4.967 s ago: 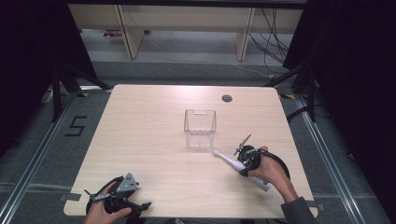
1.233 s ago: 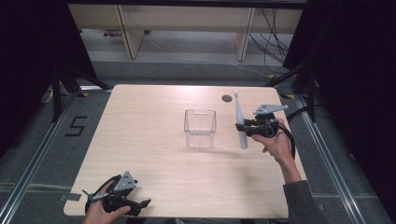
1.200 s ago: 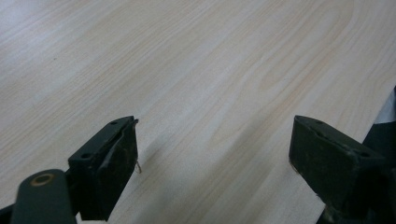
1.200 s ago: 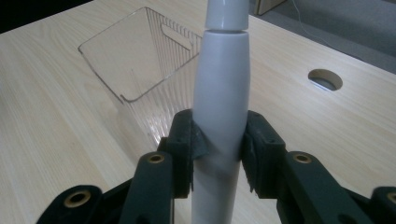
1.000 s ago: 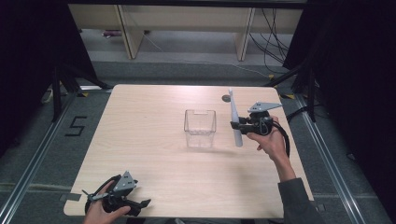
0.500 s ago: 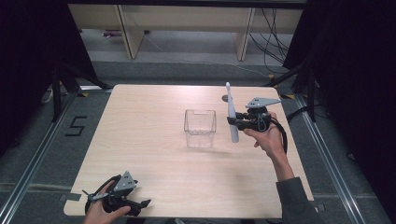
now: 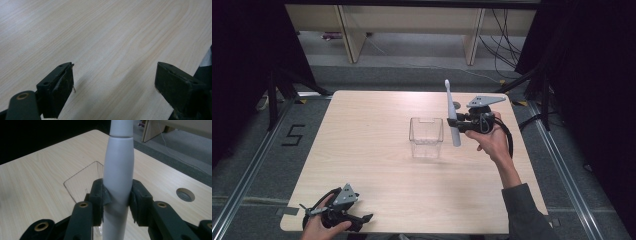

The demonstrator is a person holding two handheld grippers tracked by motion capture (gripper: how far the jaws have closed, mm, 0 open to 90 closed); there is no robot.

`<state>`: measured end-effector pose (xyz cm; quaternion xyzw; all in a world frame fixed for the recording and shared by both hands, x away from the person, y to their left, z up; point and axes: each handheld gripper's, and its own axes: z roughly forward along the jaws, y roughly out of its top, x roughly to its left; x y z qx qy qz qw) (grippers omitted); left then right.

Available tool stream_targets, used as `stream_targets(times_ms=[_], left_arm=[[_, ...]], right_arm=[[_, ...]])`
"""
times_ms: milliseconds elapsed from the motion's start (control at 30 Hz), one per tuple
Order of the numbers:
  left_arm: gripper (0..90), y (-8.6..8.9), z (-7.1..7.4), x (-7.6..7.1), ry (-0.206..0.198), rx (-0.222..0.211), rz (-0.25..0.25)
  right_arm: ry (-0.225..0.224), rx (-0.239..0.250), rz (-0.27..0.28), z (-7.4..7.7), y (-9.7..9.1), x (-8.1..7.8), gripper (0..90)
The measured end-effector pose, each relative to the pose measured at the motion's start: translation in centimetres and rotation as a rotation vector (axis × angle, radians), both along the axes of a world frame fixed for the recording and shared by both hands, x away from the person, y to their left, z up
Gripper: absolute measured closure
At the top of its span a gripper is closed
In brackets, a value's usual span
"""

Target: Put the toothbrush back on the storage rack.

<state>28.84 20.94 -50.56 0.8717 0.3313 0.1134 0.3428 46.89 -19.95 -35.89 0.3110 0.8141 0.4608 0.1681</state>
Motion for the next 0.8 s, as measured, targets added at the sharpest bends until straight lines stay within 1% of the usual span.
stream_targets(times_ms=[33, 67, 100, 133, 167, 200, 233, 267, 300, 333, 367, 400, 433, 467, 533, 567, 600, 633, 667, 700, 733, 767, 800], left_arm=[[15.1, 0.0, 0.0, 0.0, 0.001, 0.0, 0.0], [15.1, 0.0, 0.0, 0.0, 0.002, -0.002, 0.002], [15.1, 0.0, 0.0, 0.0, 0.003, -0.001, 0.002], [15.1, 0.0, -0.1, 0.0, 0.003, -0.003, 0.003], [15.1, -0.1, 0.0, -0.1, 0.005, -0.013, 0.004], [15.1, 0.0, 0.0, -0.1, 0.002, -0.008, 0.004], [15.1, 0.0, 0.0, -0.1, 0.001, -0.004, 0.003], [15.1, 0.0, 0.0, 0.0, 0.001, -0.002, 0.004], [15.1, 0.0, 0.0, 0.0, 0.001, -0.001, 0.003], [15.1, 0.0, 0.0, 0.0, 0.003, -0.004, 0.001], [15.1, 0.0, 0.0, 0.0, 0.002, -0.003, 0.003], [15.1, 0.0, 0.0, 0.0, 0.003, -0.004, 0.002], [15.1, 0.0, 0.0, 0.0, 0.005, -0.002, 0.001], [15.1, 0.0, 0.0, -0.1, 0.004, -0.002, 0.003], [15.1, 0.0, 0.0, -0.1, 0.002, -0.004, 0.007], [15.1, 0.0, 0.0, -0.1, 0.001, -0.004, 0.007], [15.1, 0.1, 0.0, -0.1, -0.001, -0.004, 0.007], [15.1, 0.1, 0.0, -0.1, -0.001, -0.003, 0.006], [15.1, 0.1, 0.0, -0.1, 0.001, -0.003, 0.007], [15.1, 0.1, 0.0, -0.1, 0.001, -0.004, 0.008], [15.1, 0.2, 0.0, -0.1, 0.0, -0.003, 0.006], [15.2, 0.2, 0.0, -0.1, -0.001, -0.003, 0.006], [15.1, 0.1, 0.1, -0.1, -0.001, -0.003, 0.008]], right_arm=[[0.023, 0.011, 0.005, 0.2, 0.2, 0.0, 67.0], [0.027, 0.016, 0.0, 0.4, 0.4, -0.1, 67.0], [0.013, 0.013, 0.019, 0.7, 0.5, 0.1, 67.0], [0.004, 0.02, 0.007, 0.9, 0.7, 0.0, 67.1], [0.014, 0.012, 0.016, 1.1, 0.8, 0.0, 67.1], [0.017, 0.015, 0.015, 1.3, 1.1, 0.0, 67.0], [0.006, 0.008, 0.022, 1.5, 1.2, 0.1, 67.0], [-0.018, 0.007, 0.026, 1.5, 1.4, 0.2, 67.0], [-0.015, 0.011, 0.03, 1.6, 1.6, 0.3, 67.0], [0.005, 0.018, 0.023, 1.7, 1.9, 0.2, 67.0], [-0.001, 0.013, 0.028, 1.7, 2.1, 0.4, 67.0], [0.006, 0.008, 0.031, 1.7, 2.2, 0.5, 67.0], [-0.001, 0.006, 0.035, 1.7, 2.4, 0.7, 67.0], [0.017, 0.013, 0.035, 1.6, 2.7, 0.7, 67.0], [-0.001, 0.006, 0.039, 1.7, 2.9, 1.0, 67.0], [0.015, 0.022, 0.047, 1.8, 3.2, 1.0, 67.1], [0.019, 0.023, 0.051, 1.8, 3.4, 1.1, 67.0], [-0.003, 0.013, 0.044, 1.9, 3.5, 1.1, 67.0], [0.002, 0.014, 0.051, 1.9, 3.7, 1.3, 67.0], [-0.008, 0.009, 0.05, 2.0, 4.0, 1.4, 67.0], [0.006, 0.009, 0.054, 2.0, 4.2, 1.4, 67.0], [0.005, 0.004, 0.066, 2.0, 4.4, 1.7, 67.0], [0.006, 0.003, 0.065, 2.0, 4.6, 1.8, 67.0]])
